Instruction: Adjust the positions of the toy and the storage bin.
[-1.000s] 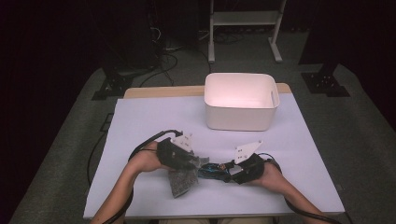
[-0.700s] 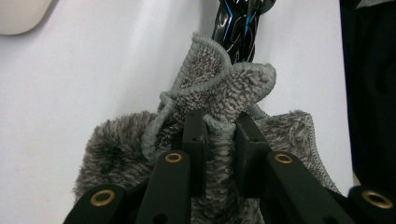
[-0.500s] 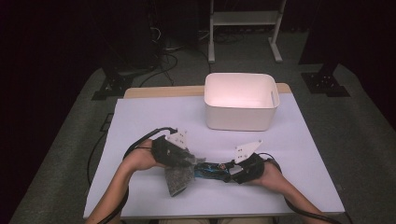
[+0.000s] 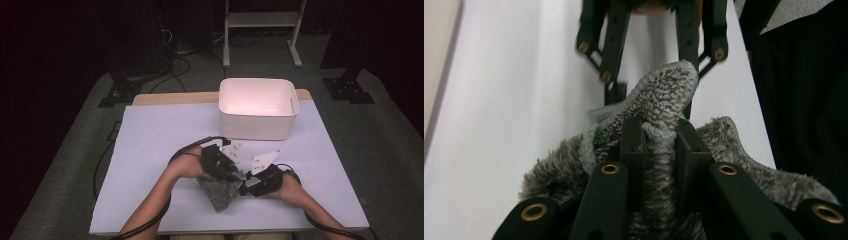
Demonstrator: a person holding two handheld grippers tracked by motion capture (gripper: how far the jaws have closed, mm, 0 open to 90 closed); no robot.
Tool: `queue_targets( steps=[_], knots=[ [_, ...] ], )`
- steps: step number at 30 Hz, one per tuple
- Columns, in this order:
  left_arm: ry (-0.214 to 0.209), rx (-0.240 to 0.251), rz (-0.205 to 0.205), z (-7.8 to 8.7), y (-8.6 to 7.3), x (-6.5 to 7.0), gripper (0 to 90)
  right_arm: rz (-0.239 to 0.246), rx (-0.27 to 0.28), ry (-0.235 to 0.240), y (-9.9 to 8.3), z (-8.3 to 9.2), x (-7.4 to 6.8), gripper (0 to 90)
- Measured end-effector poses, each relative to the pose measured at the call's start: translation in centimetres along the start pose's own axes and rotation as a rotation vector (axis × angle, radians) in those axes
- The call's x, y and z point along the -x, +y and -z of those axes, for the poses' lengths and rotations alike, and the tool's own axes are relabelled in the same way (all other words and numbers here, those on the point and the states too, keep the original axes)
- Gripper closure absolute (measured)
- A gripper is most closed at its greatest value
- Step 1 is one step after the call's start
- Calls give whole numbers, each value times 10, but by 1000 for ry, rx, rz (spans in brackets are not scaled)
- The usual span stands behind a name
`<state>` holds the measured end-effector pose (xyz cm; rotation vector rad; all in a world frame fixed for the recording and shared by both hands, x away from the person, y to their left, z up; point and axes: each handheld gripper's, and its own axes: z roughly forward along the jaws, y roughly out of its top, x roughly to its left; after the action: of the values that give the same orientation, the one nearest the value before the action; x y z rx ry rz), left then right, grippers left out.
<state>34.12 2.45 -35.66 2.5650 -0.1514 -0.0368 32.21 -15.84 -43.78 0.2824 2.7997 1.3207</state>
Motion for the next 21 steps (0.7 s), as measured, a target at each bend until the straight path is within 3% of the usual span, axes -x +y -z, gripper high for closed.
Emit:
queue_targets(
  steps=[6, 12, 21],
  knots=[
    [-17, -15, 5, -12, 0, -1, 776, -2, 2, 1, 0, 0, 0, 573],
    [4, -30, 14, -4, -11, 0, 775, 0, -3, -1, 0, 0, 0, 573],
    [30, -14, 84, 16, -43, 2, 775, 3, -3, -1, 0, 0, 0, 573]
  ],
)
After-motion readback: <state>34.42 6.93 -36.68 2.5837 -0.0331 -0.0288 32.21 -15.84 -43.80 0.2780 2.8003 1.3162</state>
